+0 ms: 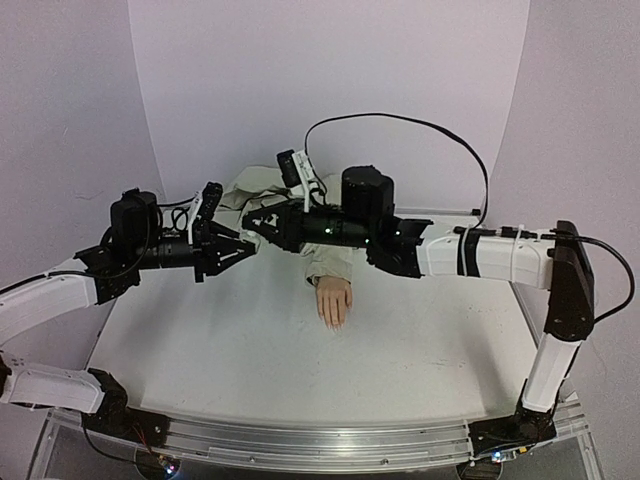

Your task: Paint the nails

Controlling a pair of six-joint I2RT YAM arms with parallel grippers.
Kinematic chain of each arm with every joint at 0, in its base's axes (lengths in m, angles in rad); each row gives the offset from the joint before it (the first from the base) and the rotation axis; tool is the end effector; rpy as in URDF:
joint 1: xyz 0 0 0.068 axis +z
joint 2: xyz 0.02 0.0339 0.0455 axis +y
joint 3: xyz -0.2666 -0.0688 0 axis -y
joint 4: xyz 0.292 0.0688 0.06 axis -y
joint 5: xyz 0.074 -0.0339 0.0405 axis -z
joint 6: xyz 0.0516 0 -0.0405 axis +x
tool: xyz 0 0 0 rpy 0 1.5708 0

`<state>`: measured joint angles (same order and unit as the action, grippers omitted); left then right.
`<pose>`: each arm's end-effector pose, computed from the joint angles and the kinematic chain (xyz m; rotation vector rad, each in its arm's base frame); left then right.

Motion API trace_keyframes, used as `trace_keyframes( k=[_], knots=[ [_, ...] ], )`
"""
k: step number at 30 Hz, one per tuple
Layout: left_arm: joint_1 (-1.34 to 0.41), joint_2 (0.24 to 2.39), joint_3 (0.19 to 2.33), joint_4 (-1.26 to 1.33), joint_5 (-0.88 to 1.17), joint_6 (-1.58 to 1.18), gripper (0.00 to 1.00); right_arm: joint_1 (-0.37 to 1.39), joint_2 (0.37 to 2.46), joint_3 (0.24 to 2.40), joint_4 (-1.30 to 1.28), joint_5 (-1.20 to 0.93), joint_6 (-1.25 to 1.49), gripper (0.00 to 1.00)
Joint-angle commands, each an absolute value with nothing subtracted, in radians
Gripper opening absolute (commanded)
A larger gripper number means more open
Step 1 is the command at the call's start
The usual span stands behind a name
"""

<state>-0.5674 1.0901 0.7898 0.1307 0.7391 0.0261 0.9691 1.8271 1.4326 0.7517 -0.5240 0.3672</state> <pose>0.2376 -0.1927 0.3019 1.0402 1.4804 -1.0297 0.2569 0.4197 0.3560 -0.8744 1.1046 1.4495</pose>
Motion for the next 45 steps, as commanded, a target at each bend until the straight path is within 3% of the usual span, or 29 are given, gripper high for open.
trace_keyframes(
  k=[1, 5, 12, 13, 21, 23, 25, 30, 34, 42, 45],
  knots=[
    [-0.540, 1.008, 0.761, 0.181, 0.167, 0.088, 0.00, 1.103, 1.849, 1.488, 0.663, -0.026, 0.501, 0.00],
    [-0.540, 0.989, 0.752, 0.179, 0.100, 0.092, 0.00, 1.248, 1.933, 1.691, 0.472, 0.306, 0.611, 0.00],
    [-0.540, 0.988, 0.759, 0.169, 0.182, 0.103, 0.00, 1.295, 1.975, 1.767, 0.456, 0.375, 0.606, 0.00],
    [-0.540, 0.986, 0.758, 0.166, 0.211, 0.111, 0.00, 1.294, 1.961, 1.760, 0.459, 0.378, 0.582, 0.03],
    [-0.540, 1.015, 0.788, 0.135, 0.347, 0.112, 0.00, 1.224, 1.743, 1.541, 0.527, 0.335, 0.344, 0.78],
    [-0.540, 1.030, 0.798, 0.128, 0.389, 0.108, 0.00, 1.172, 1.683, 1.473, 0.535, 0.200, 0.311, 0.94],
    [-0.540, 1.044, 0.809, 0.124, 0.482, 0.106, 0.00, 1.094, 1.636, 1.406, 0.544, 0.020, 0.318, 0.98],
    [-0.538, 1.108, 0.866, 0.126, 0.884, 0.080, 0.00, 0.960, 1.568, 1.272, 0.666, -0.450, 0.293, 0.98],
    [-0.544, 1.211, 0.939, 0.126, 1.183, 0.011, 0.00, 0.949, 1.585, 1.278, 0.699, -0.630, 0.265, 0.94],
    [-0.572, 1.248, 0.945, 0.127, 1.281, 0.009, 0.00, 0.949, 1.678, 1.355, 0.769, -0.797, 0.302, 0.62],
    [-0.575, 1.251, 0.946, 0.126, 1.290, 0.009, 0.00, 0.949, 1.710, 1.386, 0.774, -0.805, 0.314, 0.55]
  ],
)
